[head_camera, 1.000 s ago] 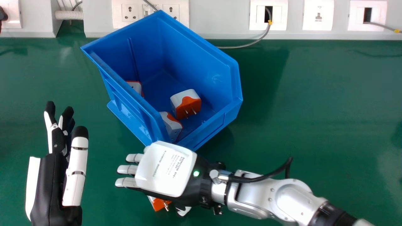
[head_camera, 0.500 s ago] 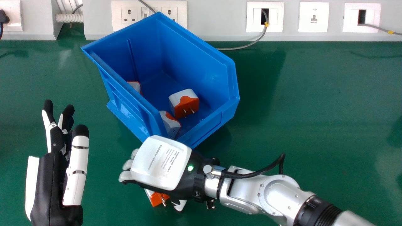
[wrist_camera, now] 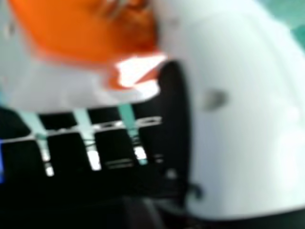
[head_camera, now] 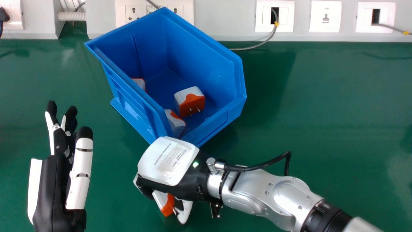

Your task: Pick all objects and put in blue box

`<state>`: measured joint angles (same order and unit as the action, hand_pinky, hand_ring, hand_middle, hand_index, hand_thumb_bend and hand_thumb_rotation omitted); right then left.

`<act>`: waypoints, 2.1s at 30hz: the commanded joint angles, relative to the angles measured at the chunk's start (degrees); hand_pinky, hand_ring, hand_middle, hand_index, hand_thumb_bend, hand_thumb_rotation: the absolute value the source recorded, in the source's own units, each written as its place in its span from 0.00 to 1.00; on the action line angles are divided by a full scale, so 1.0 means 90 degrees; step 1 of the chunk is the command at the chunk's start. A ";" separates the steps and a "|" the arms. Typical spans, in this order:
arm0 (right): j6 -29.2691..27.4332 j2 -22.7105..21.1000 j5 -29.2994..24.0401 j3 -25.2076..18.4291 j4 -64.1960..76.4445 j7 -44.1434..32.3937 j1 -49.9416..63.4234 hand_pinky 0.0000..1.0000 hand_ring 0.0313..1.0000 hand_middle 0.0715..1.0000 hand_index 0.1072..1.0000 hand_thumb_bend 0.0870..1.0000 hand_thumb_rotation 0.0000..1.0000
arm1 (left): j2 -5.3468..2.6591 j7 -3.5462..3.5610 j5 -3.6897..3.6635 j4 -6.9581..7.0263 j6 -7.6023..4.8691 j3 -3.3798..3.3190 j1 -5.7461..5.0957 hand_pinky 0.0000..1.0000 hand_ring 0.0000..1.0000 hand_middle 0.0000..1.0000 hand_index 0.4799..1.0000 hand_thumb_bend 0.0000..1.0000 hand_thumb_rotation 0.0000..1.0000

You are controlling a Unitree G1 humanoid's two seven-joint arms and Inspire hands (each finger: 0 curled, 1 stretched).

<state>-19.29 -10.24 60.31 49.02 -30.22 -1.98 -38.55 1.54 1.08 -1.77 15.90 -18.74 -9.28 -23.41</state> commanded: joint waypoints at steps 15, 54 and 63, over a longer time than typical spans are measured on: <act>-0.0488 -0.0207 -0.0369 -0.0301 0.0570 0.0663 0.0636 0.09 0.09 0.43 0.41 0.47 0.00 | 0.0074 0.0042 -0.0045 -0.0017 -0.0018 -0.0023 0.0214 1.00 1.00 0.99 1.00 0.32 0.84; 0.0161 -0.1541 -0.0647 -0.3439 0.3596 0.1450 0.2241 0.06 0.08 0.10 0.41 0.44 0.16 | 0.0122 0.0101 -0.0060 -0.0103 -0.0110 0.0015 0.0224 1.00 1.00 0.98 0.98 0.29 0.82; 0.0594 -0.0782 -0.0846 -0.3188 0.2526 0.0992 0.0750 0.07 0.09 0.12 0.41 0.43 0.15 | 0.0156 0.0079 0.0038 -0.0069 -0.0103 0.0016 0.0183 1.00 1.00 0.99 0.98 0.36 0.85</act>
<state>-14.23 -18.61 53.79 20.18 -7.18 6.61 -28.14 2.64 1.81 -2.08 14.23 -18.65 -9.21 -21.60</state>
